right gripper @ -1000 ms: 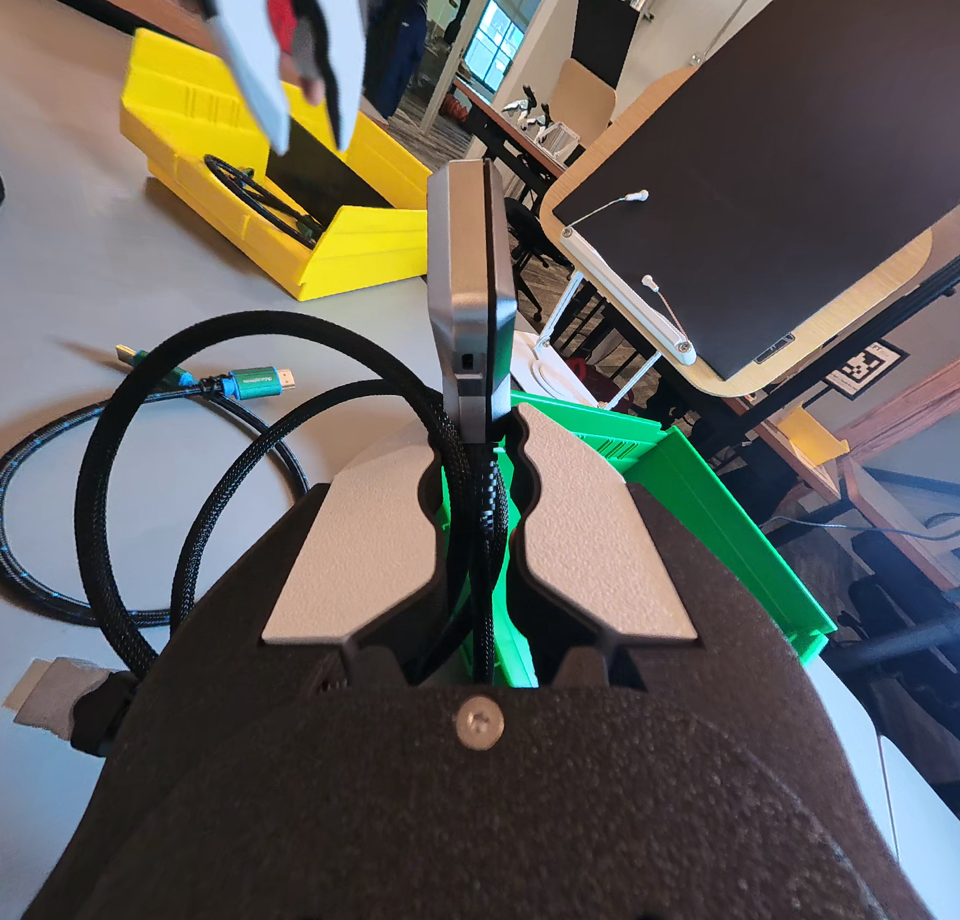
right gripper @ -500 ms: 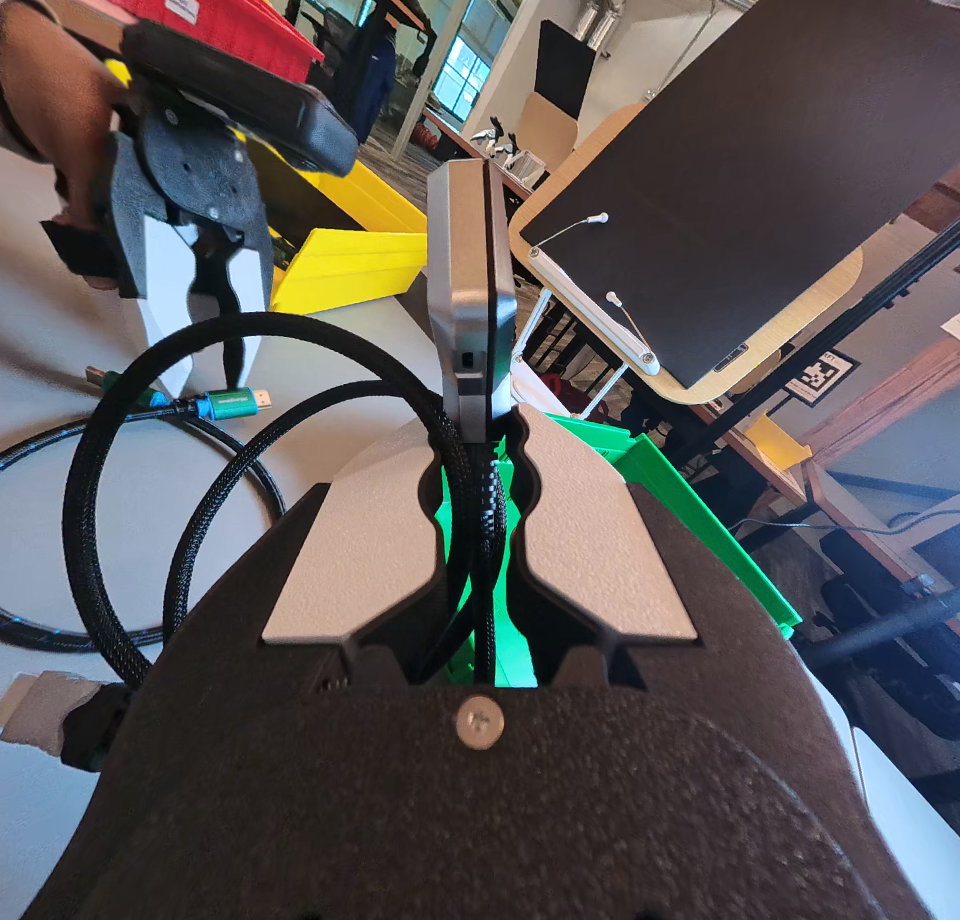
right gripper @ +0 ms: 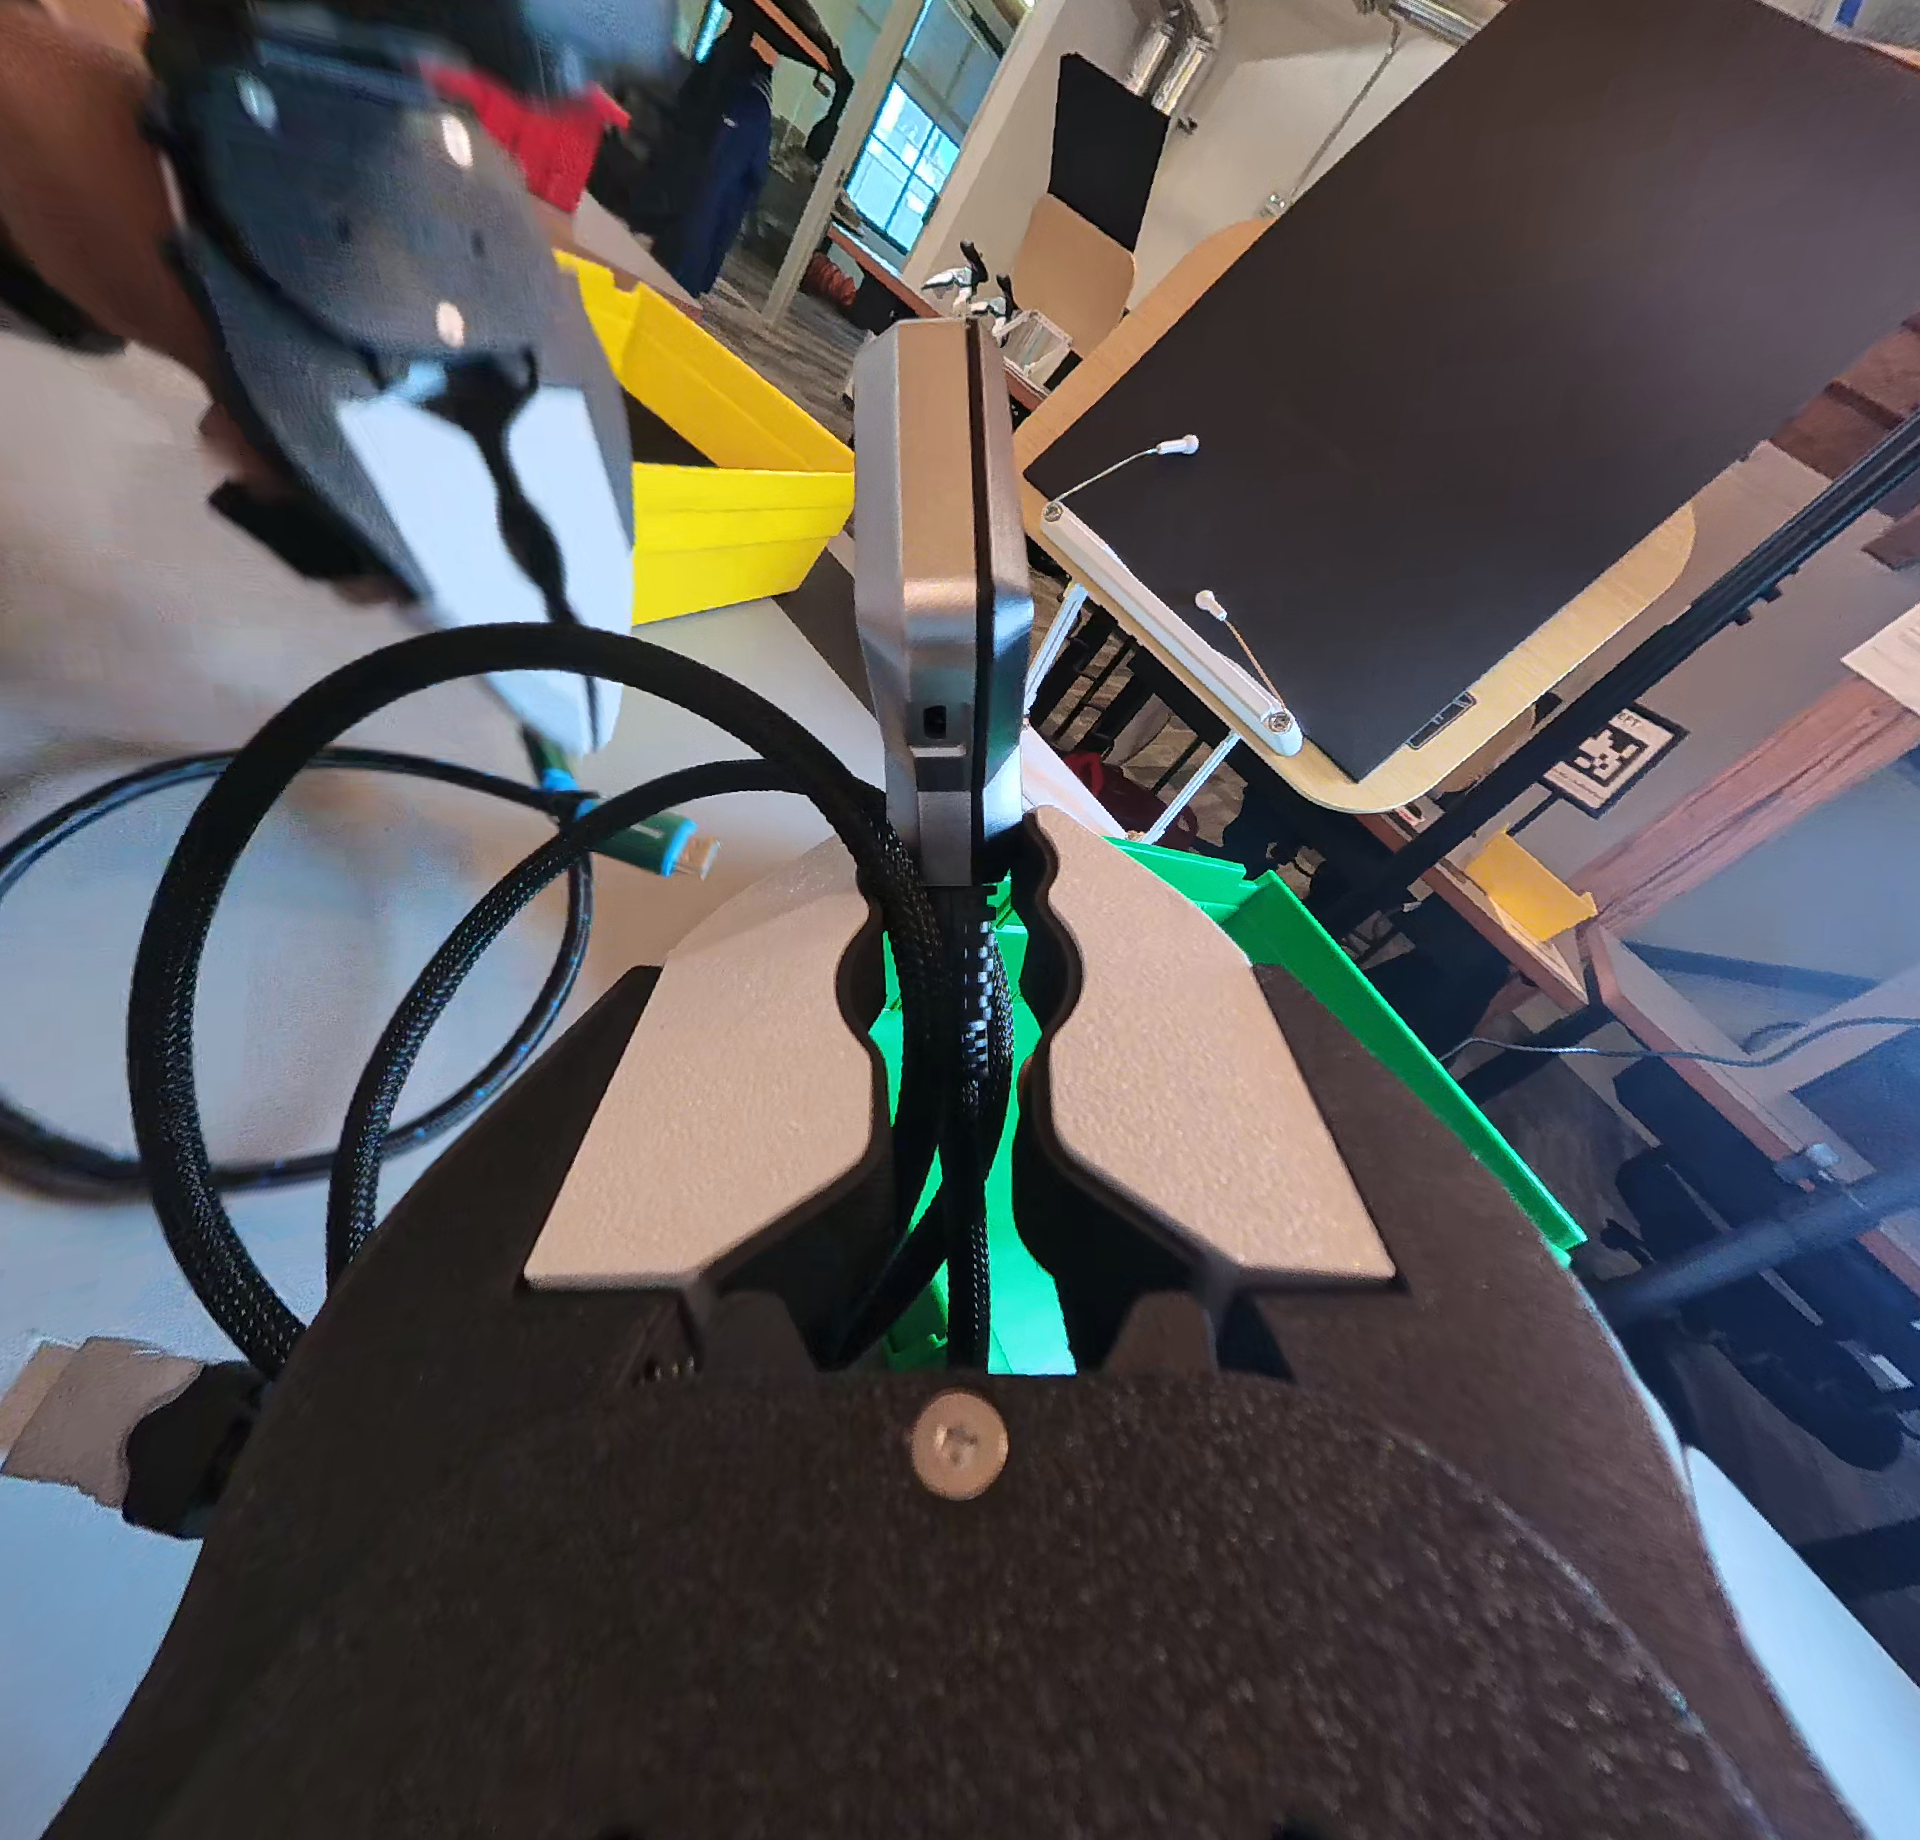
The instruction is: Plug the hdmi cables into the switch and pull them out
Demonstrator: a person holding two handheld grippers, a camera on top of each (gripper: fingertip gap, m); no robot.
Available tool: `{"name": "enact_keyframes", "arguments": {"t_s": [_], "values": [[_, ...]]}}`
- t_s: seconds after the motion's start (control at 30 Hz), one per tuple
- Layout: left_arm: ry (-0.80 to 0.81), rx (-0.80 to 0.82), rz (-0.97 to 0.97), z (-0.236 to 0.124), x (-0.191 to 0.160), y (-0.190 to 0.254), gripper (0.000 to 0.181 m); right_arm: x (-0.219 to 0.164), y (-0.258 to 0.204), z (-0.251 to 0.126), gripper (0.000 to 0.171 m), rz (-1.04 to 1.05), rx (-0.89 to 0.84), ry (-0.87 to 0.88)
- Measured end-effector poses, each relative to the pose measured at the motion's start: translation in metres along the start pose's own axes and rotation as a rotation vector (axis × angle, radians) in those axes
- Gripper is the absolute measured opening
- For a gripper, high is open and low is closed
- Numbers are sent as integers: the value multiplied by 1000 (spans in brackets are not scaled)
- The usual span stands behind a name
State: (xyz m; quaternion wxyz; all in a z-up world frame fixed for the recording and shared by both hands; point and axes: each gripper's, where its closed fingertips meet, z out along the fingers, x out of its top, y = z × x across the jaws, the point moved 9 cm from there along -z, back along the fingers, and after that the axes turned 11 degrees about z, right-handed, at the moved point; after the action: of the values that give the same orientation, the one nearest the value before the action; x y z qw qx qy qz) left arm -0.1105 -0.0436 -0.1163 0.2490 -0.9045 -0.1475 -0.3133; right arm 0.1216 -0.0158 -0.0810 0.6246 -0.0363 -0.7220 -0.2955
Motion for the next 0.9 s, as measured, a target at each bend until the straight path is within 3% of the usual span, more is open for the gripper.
{"name": "enact_keyframes", "arguments": {"t_s": [0.13,0.23,0.33,0.43,0.57,0.7,0.77,0.9], "values": [[115,125,41,-50,20,-15,0,-2,0,2,22,6,7,-6],[108,138,60,-62,19,-10,0,-2,-2,3,22,-3,7,-10],[51,93,17,-45,-3,-5,0,-1,-4,4,22,-3,12,-9],[-39,2,-65,-17,-30,-5,29,-2,-6,6,22,-7,17,-17],[-50,-56,-80,15,-38,-9,45,-4,-7,7,22,-15,18,-25],[-61,-96,35,37,-23,-14,44,-6,-7,8,22,-8,23,-31],[-110,-194,36,50,-23,-16,43,-6,-7,8,22,-9,23,-30],[-6,-180,12,59,-21,-26,16,-5,-7,7,22,-14,19,-25]]}}
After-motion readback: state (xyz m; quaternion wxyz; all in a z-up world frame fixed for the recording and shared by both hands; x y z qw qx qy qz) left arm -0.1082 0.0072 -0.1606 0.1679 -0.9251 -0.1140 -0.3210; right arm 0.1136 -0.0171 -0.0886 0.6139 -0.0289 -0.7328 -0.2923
